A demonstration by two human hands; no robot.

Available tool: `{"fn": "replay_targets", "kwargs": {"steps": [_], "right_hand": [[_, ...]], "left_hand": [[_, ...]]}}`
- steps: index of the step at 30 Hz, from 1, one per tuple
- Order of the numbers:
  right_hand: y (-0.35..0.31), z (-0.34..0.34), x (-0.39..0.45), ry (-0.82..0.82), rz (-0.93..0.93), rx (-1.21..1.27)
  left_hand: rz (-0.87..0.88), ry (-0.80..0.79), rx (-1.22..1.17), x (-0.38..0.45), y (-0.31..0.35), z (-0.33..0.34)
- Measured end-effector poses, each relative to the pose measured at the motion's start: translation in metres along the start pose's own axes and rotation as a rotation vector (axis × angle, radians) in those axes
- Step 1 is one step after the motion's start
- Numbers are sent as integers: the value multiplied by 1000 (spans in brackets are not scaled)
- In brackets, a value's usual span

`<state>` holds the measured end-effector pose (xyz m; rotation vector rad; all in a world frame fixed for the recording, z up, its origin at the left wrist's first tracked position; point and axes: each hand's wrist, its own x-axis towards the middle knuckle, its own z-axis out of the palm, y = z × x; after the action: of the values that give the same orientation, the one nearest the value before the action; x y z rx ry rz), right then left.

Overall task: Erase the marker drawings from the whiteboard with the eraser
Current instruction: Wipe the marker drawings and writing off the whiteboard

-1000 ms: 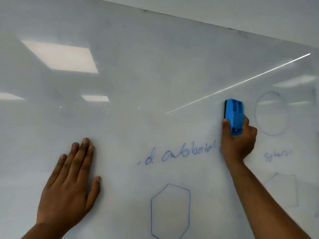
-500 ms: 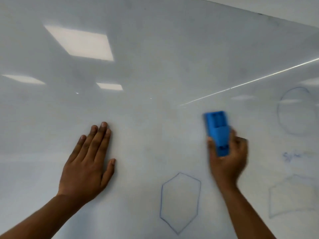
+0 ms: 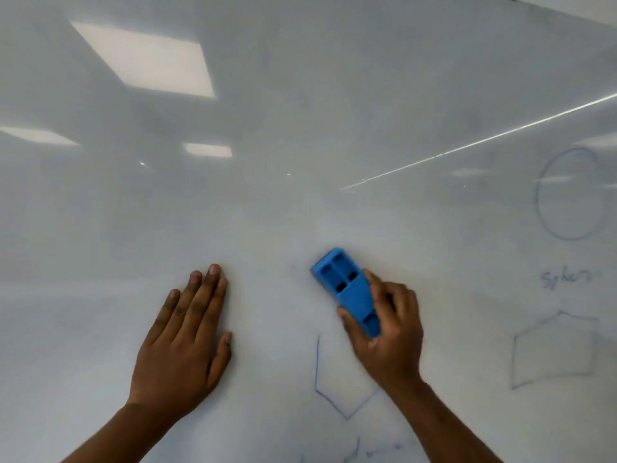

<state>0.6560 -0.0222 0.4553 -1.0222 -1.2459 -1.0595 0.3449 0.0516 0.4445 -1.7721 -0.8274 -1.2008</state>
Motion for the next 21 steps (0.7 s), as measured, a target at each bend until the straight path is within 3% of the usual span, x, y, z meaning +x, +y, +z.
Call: {"fn": "replay_targets", "kwargs": {"steps": [3,5,6,8,11,12,14,16,19,21], "right_hand": [[58,-26,20,271,568,-11],[63,-33,17,334,806,19],[56,-29,11,337,830,10],[24,-13,-17,288,674,-13],[-45,6,-75,-23,262,80],[-55,3,-94,-152,125,101],[-48,-7,-96,-251,-41,128],[-20,-18,-76,-142,82,109],[31,-29,-22,157,467,57],[34,-27,-9,224,569,14]], "left_hand": [[43,-4,18,-28,-1,7],[29,0,9,-37,5,10],[16,3,8,-40,8,12],[-9,4,-2,-43,14,15],[-8,18,-18,-37,12,15],[-16,1,-18,-41,12,12],[-16,-15,-39,-42,13,12],[-37,-37,-59,-57,18,14],[-21,-49,-84,-91,26,20],[-13,-47,-74,-109,30,24]]}}
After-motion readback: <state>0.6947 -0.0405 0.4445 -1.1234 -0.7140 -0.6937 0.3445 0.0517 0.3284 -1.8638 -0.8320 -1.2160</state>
